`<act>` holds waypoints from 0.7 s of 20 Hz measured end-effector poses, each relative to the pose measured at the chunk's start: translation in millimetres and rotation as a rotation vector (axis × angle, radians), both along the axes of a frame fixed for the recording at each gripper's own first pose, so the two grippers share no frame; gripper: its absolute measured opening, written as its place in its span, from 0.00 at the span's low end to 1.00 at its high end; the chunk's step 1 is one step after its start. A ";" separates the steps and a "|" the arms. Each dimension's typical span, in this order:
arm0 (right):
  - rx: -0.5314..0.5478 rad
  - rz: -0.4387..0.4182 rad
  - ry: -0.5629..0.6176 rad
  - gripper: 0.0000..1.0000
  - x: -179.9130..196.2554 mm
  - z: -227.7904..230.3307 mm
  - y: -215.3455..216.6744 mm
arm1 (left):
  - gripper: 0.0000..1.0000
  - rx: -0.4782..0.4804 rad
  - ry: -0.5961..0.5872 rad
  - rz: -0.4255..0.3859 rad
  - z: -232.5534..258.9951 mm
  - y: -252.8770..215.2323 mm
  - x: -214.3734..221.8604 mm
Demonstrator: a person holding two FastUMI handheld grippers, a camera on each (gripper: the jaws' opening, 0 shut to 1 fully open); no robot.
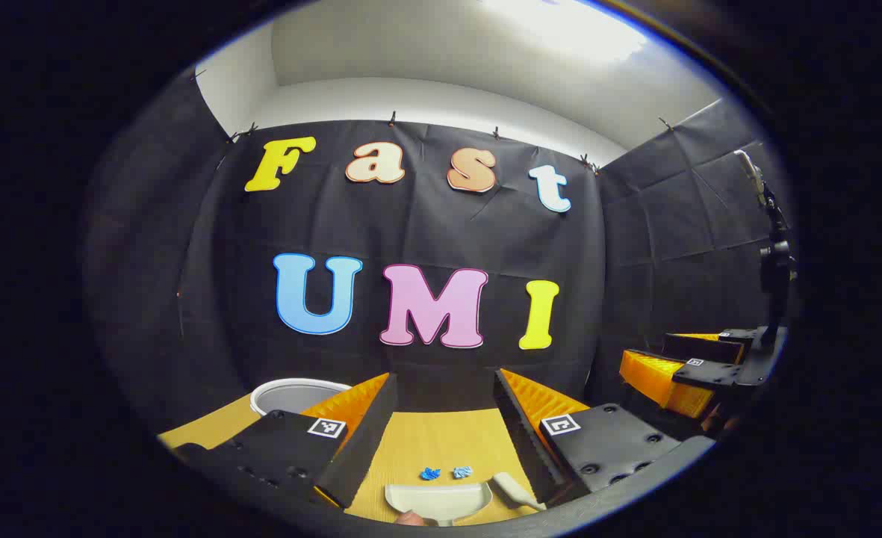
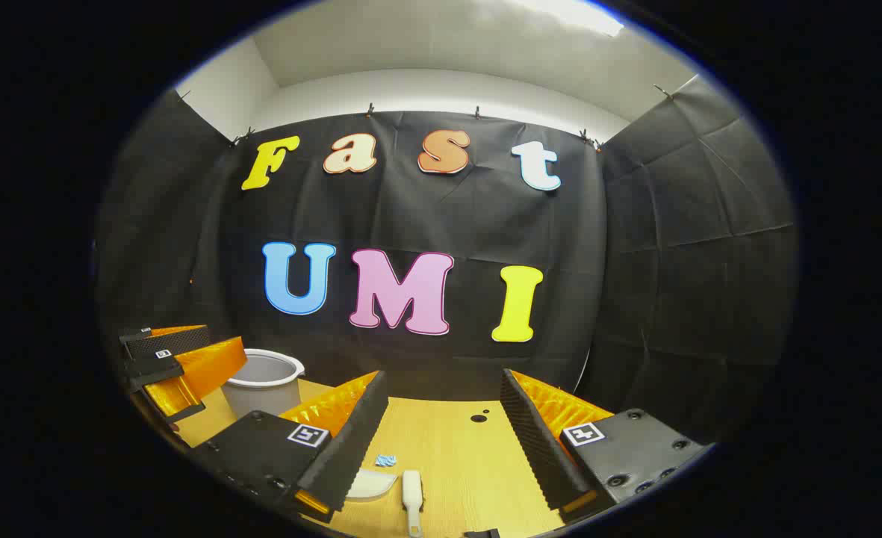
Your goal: Pick up the small broom and dustpan from the desktop, sweep the trash into the dustpan with the broom, and then empty the trash into the garbage bin.
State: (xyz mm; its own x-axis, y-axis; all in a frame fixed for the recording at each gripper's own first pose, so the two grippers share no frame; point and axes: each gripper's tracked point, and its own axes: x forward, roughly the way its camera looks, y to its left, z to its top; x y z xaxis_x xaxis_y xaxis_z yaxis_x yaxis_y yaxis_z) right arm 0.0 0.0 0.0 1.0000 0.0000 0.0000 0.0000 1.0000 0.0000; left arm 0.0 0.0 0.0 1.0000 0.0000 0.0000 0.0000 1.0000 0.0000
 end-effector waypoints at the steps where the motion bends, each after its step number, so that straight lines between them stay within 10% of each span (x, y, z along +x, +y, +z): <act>1: 0.007 0.000 -0.001 0.93 0.8 0.6 1.2 | 0.77 0.004 0.001 0.005 1.4 1.3 -0.4; 14: 0.022 -0.030 0.005 0.93 -7.7 -3.8 -13.8 | 0.77 -0.005 0.008 -0.005 2.0 -12.6 -0.6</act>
State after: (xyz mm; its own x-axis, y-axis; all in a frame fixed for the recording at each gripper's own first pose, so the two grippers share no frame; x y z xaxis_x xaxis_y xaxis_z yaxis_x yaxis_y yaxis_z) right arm -7.7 -13.8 -3.8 0.9995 -0.0296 -0.0057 0.0297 0.9993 0.0224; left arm -0.6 -12.6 2.0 1.0000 -0.0055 -0.0080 0.0055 1.0000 -0.0053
